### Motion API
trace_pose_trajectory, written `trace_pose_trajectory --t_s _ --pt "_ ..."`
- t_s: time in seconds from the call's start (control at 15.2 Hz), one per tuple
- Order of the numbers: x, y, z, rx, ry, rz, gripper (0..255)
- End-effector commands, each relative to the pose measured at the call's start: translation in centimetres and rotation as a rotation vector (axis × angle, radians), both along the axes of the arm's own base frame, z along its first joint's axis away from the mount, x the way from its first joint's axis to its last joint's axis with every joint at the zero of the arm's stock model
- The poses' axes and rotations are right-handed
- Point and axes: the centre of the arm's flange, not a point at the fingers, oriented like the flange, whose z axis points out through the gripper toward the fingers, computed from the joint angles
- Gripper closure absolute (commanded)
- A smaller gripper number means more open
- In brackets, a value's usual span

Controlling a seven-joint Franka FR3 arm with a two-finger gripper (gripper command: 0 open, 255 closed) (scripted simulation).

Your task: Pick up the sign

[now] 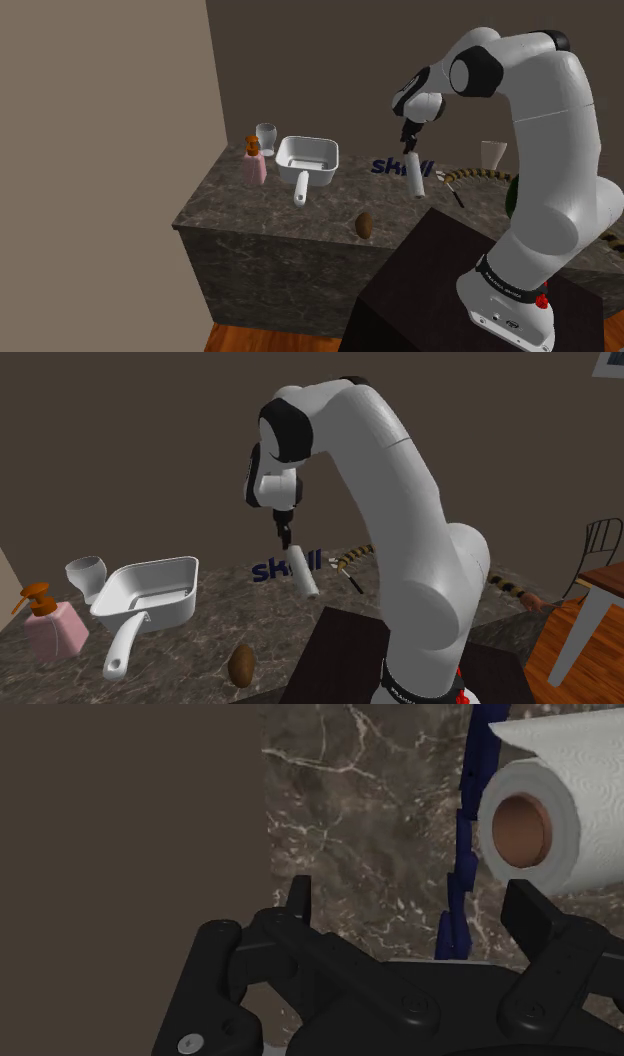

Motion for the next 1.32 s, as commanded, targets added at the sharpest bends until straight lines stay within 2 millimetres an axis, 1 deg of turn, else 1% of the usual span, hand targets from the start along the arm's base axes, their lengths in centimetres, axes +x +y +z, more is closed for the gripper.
trace_pose_trajectory --t_s 0.0,0.33,0.46,0.53,1.12,1.25 --pt "-0.7 1.3 -3.1 0.128 0.074 0.013 0" --pt "-0.7 1.3 -5.7 0.128 0.074 0.013 0" --pt "-0.7 1.3 -6.0 0.128 0.074 0.013 0" --pt "-0.7 1.2 -6.0 0.128 0.074 0.013 255" --pt "-0.7 1.3 -6.0 0.128 0.074 0.013 255" --pt "-0.7 1.3 -4.9 0.128 0.074 0.013 255"
